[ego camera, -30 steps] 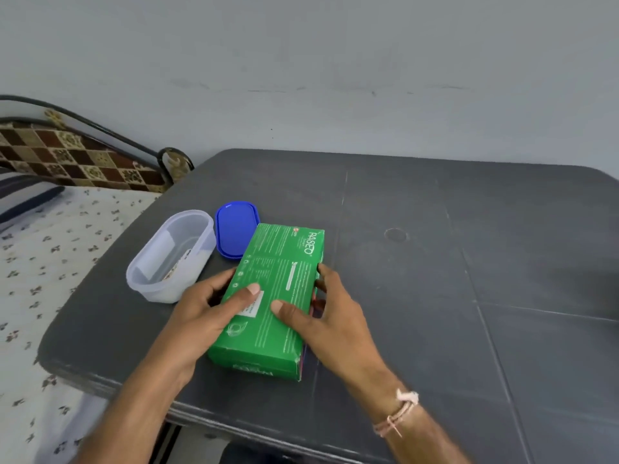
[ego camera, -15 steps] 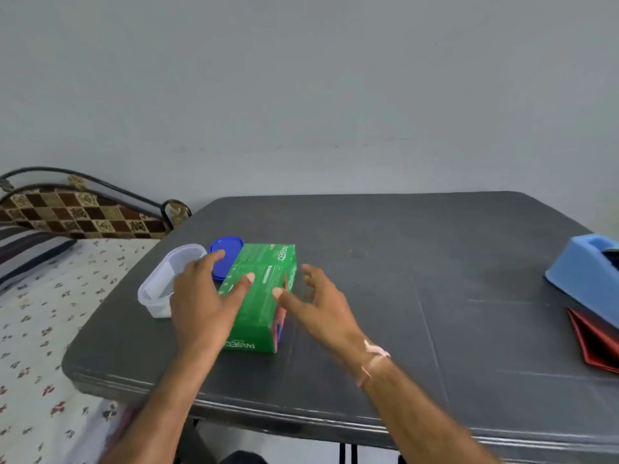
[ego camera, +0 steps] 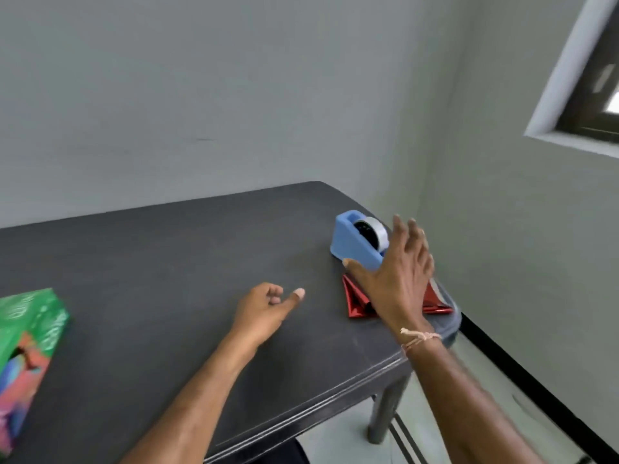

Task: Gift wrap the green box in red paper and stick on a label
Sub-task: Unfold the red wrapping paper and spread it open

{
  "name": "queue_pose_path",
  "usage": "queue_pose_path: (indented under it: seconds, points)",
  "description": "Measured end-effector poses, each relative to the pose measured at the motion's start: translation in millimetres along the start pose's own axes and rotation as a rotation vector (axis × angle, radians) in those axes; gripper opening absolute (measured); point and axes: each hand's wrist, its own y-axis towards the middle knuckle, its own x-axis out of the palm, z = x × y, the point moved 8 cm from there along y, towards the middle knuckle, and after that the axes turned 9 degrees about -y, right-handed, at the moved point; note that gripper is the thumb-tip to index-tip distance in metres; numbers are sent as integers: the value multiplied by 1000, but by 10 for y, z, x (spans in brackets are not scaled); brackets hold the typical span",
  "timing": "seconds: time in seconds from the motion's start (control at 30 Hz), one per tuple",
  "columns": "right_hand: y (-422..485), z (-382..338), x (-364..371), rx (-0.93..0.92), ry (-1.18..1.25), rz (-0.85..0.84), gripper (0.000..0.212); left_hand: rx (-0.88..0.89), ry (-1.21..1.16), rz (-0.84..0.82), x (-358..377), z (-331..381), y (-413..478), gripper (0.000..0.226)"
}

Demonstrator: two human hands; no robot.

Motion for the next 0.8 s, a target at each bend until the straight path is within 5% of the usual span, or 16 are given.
queue_pose_path:
  seconds: [0.13, 0.4, 0.8]
  points:
    - [271, 525, 156, 106, 80, -185, 103, 20, 149, -44, 720, 282, 369, 76]
    - [435, 893, 190, 158, 222, -150, 42, 54, 618, -27, 1379, 489, 815, 55]
    - [466, 841, 77, 188, 222, -109, 45, 5, 638, -83, 1407, 531, 798, 45]
